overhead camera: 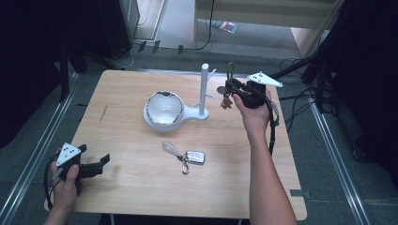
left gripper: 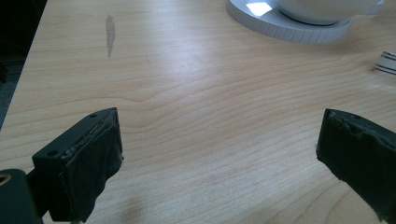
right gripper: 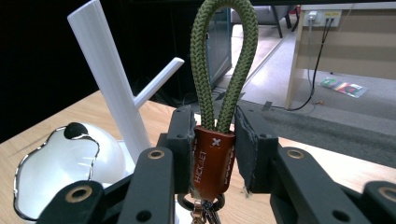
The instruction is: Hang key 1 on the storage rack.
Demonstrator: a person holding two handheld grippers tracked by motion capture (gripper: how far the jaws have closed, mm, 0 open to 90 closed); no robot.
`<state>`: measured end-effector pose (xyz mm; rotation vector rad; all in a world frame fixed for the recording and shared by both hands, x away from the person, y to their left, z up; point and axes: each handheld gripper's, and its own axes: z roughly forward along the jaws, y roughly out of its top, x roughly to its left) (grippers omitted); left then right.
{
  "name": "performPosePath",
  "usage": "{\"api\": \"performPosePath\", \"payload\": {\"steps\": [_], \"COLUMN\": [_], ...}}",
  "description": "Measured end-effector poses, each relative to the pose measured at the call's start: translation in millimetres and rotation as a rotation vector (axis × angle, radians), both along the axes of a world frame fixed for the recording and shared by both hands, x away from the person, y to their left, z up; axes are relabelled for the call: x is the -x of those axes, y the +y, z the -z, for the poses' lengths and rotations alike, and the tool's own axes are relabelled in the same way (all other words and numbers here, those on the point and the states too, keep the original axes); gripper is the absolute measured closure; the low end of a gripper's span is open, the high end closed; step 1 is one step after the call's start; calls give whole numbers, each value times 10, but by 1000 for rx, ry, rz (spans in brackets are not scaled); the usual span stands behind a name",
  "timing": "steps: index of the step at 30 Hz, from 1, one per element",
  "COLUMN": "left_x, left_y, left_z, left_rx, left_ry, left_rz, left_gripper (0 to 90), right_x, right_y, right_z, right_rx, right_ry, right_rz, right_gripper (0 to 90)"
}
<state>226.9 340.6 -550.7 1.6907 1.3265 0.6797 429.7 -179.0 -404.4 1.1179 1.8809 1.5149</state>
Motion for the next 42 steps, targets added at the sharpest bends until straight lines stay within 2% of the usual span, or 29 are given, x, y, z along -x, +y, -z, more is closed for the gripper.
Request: {"api": "performPosePath", "payload": {"steps": [10,19,24,27,30,33,41,42], "left_x": [-1,-2,-1,-1,-2,0,1,1], "left_y": [1,1,-1,-2,-2,-4,-6,-6], "left_z": [0,1,0,0,0,0,-1,-1], "left_rx": [-1,1,-2,-2,-1,-3,-5,-5], "left_ry": [1,0,1,0,0,0,-3,-4], "left_rz": [2,6,2,1,0,-2,-3,-3], "left_gripper": [6,8,32,32,32,31,18,18], "right_x": [-93,-204,-274,-296,-339,-375,-416,-425], "right_y": [44,114,186,200,212,216,208,208], "right_z": [-57,-51,-68,-74,-69,-52,-57,-66], "right_rx": [17,40,122,125,118,134,133,133], "right_ry": [29,99,108,107,139,172,192,208], "right_rz": [-37,-116,-139,-161,-208,-217,-261,-276], "right_gripper": [697,697,697,696,696,695,693,693]}}
